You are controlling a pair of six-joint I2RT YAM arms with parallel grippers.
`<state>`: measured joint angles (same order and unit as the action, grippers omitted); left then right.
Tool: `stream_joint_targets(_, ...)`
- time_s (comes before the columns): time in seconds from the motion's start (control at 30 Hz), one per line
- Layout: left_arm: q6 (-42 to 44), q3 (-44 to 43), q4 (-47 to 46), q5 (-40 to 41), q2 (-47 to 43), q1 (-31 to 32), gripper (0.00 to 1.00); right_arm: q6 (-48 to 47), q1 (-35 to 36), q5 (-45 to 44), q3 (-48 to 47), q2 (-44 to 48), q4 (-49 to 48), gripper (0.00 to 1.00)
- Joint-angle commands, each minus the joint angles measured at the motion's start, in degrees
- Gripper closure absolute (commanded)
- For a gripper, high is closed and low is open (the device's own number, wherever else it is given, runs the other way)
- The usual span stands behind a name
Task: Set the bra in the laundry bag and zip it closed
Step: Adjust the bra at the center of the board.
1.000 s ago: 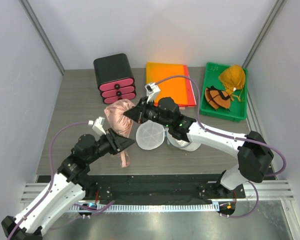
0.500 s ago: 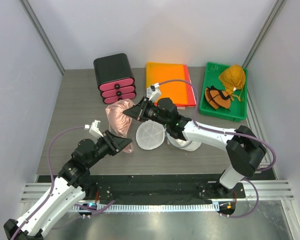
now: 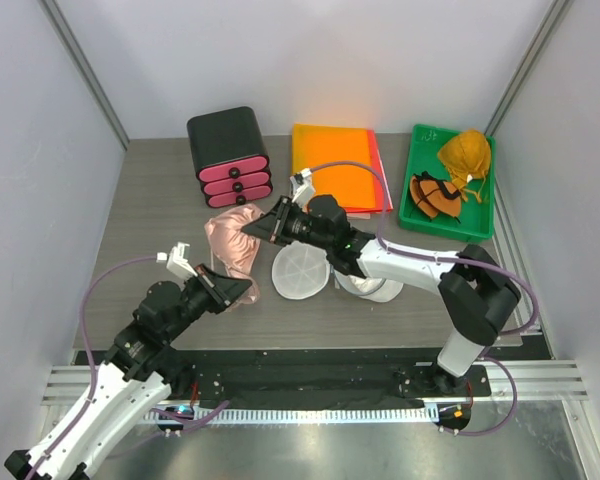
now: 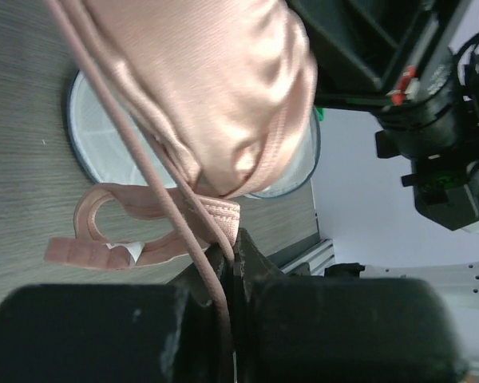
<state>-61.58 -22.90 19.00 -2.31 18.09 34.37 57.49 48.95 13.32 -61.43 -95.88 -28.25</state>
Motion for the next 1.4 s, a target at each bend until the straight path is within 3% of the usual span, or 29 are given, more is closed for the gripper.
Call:
stream_joint_targets(0.0, -4.1, -3.6, 6.7, 1.3, 1.9, -0.1, 1.0, -4.2, -0.2, 2.7, -2.7, -4.1, 0.6, 0.99)
stream_joint_targets(0.17, -5.9, -3.6, 5.9, 1.2, 5.3, -0.1, 1.0, -4.8, -0.2, 3.9, -2.8, -9.4, -0.9, 0.99)
stream_joint_targets(0.3, -8.1, -5.5, 8.1, 7.4, 7.4, -0.1, 0.99, -7.7, -0.2, 4.7, -5.6, -13.3, 6.0, 0.99)
stream_joint_targets(0.5, -4.8, -9.6, 8.6, 11.3, 20.8, -1.7, 0.94, -11.6, -0.2, 10.6, -8.1, -17.2, 12.3, 0.98)
stream_joint_targets(0.73, -1.2, -10.5, 9.0, 3.9, 33.4, -4.0, 0.91, -13.7, -0.2, 13.2, -10.2, -19.5, 14.1, 0.98)
stream_joint_targets(0.8, 0.3, -10.2, 6.1, 2.9, 33.4, -4.2, 0.85, -14.3, -0.2, 14.4, -11.1, -20.4, 15.2, 0.98)
stream_joint_targets(0.83, 0.9, -10.5, 5.2, 3.4, 33.4, -4.3, 0.77, -14.3, -0.2, 14.9, -11.6, -20.7, 15.5, 0.98)
stream_joint_targets(1.03, 8.7, -16.8, 9.4, 7.3, 37.3, -4.8, 0.58, -16.7, -0.2, 16.5, -12.4, -21.8, 18.8, 0.98)
stream_joint_targets(1.17, 11.2, -21.3, 13.9, 10.7, 41.8, -4.8, 0.56, -17.5, -0.1, 18.2, -13.9, -22.6, 22.1, 0.97)
stream_joint_targets(1.37, 11.1, -20.2, 8.3, 8.0, 45.3, -4.8, 0.57, -17.9, 0.0, 18.8, -15.2, -22.7, 23.7, 0.92)
